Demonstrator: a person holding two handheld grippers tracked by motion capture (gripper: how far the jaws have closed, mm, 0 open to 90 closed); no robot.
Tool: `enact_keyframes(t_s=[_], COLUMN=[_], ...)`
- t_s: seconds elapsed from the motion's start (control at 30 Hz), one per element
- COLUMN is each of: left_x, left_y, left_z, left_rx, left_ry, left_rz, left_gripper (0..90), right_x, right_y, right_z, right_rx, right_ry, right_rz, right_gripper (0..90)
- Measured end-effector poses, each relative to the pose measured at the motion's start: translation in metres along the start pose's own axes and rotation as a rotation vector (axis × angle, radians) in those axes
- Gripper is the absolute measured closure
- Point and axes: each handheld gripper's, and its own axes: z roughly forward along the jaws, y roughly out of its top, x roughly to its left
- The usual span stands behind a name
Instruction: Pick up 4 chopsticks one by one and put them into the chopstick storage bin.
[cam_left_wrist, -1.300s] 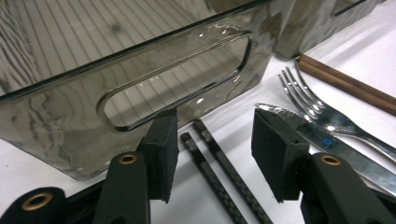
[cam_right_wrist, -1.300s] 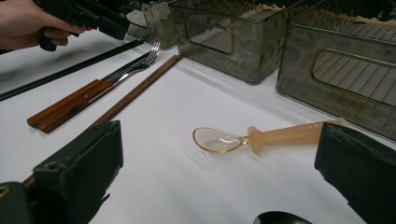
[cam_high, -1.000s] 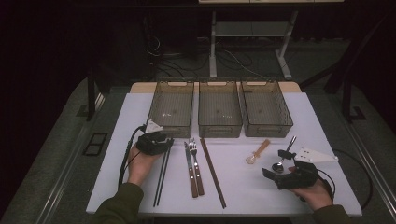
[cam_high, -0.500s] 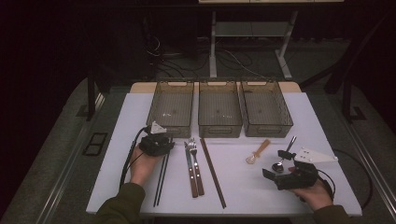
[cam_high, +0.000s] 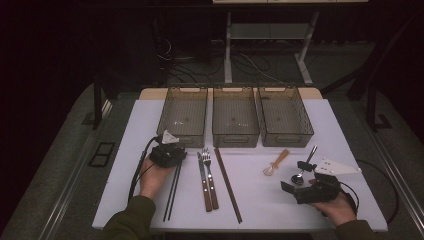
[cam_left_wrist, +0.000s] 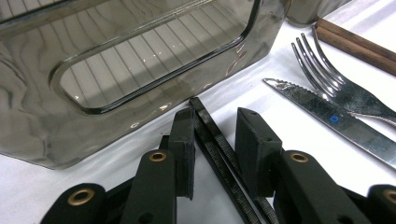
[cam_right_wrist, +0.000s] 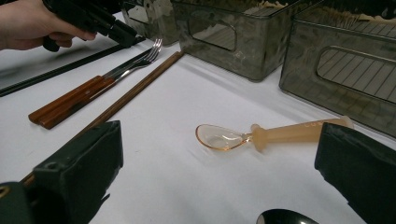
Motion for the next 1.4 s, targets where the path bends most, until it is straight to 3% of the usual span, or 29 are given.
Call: enact_keyframes(t_s=[0.8,1.4], left_x=[0.0018,0.0018], left_y=[0.0001,0.0004], left_z=[-0.0013,-0.0013], left_rx=[0.006,0.007], left_ry=[-0.030,-0.048], left_rz=[-0.006,0.003], left_gripper=[76.9,76.9], right_x=[0.0006,0.0009], right_y=[0.0001,0.0001], right_z=[0.0003,0.0000], right_rx=[0.002,0.004], right_ry=[0.004,0.007], right_rz=[0.002,-0.002], right_gripper=[1.3,1.3])
